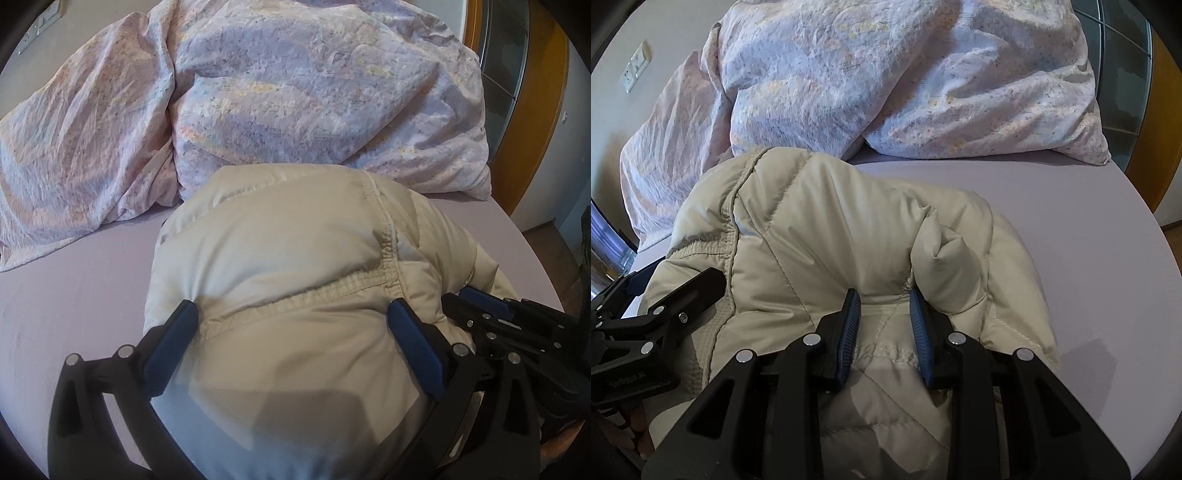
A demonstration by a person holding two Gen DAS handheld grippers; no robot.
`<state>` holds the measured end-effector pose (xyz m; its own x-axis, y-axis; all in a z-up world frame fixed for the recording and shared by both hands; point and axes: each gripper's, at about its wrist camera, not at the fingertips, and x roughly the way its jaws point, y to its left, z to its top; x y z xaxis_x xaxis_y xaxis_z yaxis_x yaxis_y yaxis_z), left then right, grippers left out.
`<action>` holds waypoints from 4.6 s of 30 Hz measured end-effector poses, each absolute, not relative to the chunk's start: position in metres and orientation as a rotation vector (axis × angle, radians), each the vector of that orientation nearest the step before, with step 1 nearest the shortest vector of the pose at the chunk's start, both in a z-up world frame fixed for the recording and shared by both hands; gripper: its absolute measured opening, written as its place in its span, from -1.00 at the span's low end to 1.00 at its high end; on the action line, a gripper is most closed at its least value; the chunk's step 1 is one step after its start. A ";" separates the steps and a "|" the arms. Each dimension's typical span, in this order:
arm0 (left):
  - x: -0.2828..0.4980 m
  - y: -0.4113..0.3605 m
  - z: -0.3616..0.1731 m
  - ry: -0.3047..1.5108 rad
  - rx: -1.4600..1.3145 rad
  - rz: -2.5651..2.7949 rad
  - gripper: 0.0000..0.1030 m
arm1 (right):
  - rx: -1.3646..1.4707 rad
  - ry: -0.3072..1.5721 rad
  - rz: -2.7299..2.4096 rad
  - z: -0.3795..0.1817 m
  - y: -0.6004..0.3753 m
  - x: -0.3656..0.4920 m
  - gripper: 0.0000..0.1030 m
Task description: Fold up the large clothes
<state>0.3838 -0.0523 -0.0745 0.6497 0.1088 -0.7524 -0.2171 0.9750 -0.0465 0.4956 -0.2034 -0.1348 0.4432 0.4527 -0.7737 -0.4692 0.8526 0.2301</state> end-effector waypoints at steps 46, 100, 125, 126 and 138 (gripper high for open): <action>0.397 -0.039 -0.068 0.774 -0.092 0.241 0.96 | -0.012 0.915 0.443 -0.119 -0.199 0.512 -0.39; 0.396 -0.038 -0.086 0.742 -0.122 0.252 0.97 | -0.037 0.815 0.444 -0.128 -0.198 0.508 -0.37; 0.354 -0.020 -0.047 0.817 -0.119 0.192 0.96 | -0.003 0.990 0.501 -0.100 -0.225 0.491 -0.20; 0.349 -0.017 -0.045 0.819 -0.124 0.195 0.96 | 0.016 0.995 0.506 -0.096 -0.230 0.490 0.16; 0.316 0.043 -0.049 0.930 -0.315 0.159 0.96 | 0.423 1.241 0.604 -0.099 -0.312 0.516 0.97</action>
